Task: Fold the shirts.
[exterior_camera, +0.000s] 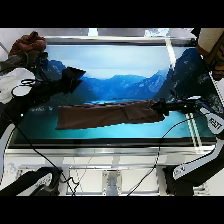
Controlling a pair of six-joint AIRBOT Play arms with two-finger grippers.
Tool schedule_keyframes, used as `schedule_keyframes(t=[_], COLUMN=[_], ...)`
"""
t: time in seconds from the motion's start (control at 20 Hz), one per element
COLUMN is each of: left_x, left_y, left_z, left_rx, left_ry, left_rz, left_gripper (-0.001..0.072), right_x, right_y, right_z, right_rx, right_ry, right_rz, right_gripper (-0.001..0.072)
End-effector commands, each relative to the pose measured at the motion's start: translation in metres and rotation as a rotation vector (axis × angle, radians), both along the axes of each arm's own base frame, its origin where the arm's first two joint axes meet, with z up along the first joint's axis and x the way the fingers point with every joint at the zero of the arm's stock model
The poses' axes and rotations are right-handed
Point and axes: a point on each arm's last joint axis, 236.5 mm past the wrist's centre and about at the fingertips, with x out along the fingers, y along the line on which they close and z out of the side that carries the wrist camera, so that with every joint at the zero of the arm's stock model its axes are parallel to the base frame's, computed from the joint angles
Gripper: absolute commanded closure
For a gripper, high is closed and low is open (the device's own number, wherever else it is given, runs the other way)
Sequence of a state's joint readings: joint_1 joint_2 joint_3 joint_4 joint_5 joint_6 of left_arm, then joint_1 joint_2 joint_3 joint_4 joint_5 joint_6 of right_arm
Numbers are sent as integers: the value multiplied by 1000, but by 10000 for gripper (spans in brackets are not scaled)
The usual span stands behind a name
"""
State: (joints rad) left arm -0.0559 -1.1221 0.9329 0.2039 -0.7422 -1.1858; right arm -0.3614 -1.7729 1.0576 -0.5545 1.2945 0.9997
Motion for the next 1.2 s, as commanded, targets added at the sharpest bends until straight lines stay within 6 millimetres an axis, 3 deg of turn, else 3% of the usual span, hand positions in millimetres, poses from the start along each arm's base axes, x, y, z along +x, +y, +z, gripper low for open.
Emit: schedule_keyframes(t=[0.0, 0.1, 0.2, 0.4, 0.5, 0.7, 0.9, 1.05, 1.15], left_x=[-5, -14, -32, -47, -58, -72, -71, -57, -48], left_y=[-3, -12, -29, -66, -82, -92, -79, -56, -58], left_z=[-6, -26, -59, -121, -163, -225, -246, -248, -247], left_rx=[25, 105, 243, 363, 395, 495, 619, 756, 771], left_ry=[9, 53, 111, 226, 311, 394, 393, 376, 368], left_rz=[-25, -59, -129, -181, -239, -309, -329, -295, -299], left_gripper=[224, 281, 684, 697, 698, 700, 701, 701, 701], right_x=[-1, -1, -3, -4, 0, -4, -5, -3, -1], right_y=[1, 1, 5, 9, 5, -10, -17, -17, -18], right_z=[-1, 0, 5, 20, 30, 44, 54, 66, 77], right_rx=[-6, -2, 27, 54, 22, -49, -90, -98, -110], right_ry=[2, 4, 9, -3, -32, -55, -61, -84, -113], right_rz=[5, 8, 11, 24, 9, 5, -6, -20, -27], right_gripper=[680, 679, 680, 681, 681, 681, 681, 681, 681])
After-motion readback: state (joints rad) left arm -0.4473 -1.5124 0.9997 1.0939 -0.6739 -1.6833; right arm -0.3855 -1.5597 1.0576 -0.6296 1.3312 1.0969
